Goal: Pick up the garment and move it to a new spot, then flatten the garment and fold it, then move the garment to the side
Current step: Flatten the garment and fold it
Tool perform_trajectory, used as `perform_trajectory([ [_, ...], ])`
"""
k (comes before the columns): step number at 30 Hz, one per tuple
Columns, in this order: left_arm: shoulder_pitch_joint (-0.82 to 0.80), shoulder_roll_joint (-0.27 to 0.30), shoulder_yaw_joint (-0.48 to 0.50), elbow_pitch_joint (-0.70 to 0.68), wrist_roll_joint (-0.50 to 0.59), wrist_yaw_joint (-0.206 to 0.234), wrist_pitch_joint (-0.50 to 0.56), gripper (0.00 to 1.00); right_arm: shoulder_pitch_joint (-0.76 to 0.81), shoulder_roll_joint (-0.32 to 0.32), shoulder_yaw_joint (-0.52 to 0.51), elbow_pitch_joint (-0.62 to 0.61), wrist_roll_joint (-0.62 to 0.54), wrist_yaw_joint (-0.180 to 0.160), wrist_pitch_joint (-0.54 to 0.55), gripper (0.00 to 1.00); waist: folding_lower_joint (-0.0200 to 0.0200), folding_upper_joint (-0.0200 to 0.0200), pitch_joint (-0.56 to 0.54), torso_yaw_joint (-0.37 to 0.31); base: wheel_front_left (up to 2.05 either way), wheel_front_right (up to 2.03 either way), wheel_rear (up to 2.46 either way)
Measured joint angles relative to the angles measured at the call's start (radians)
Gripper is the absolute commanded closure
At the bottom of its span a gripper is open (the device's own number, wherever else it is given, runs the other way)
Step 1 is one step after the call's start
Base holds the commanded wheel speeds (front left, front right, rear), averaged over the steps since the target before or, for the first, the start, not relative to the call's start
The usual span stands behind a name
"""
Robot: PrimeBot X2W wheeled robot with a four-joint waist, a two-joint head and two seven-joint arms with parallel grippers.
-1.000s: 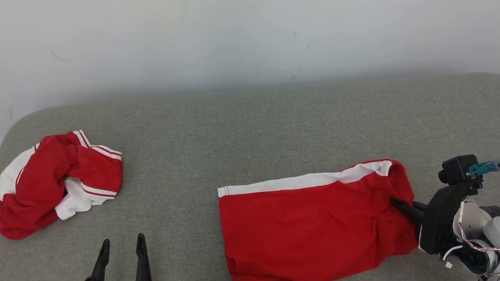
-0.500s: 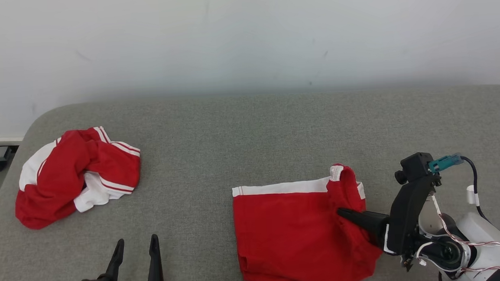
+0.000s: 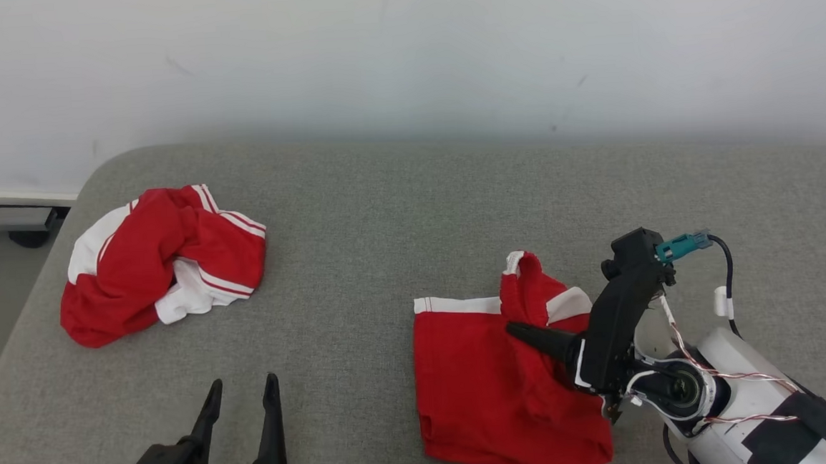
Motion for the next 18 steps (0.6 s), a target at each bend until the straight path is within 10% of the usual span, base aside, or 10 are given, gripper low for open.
perform_trajectory([
  [18, -0.026, -0.016, -0.018, 0.032, -0.014, -0.004, -0.001, 0.00, -0.044, 0.097, 0.017, 0.133, 0.008, -0.064, -0.003, 1.00, 0.0000, 0.0000, 0.022, 0.053, 0.00, 0.00, 0.00],
])
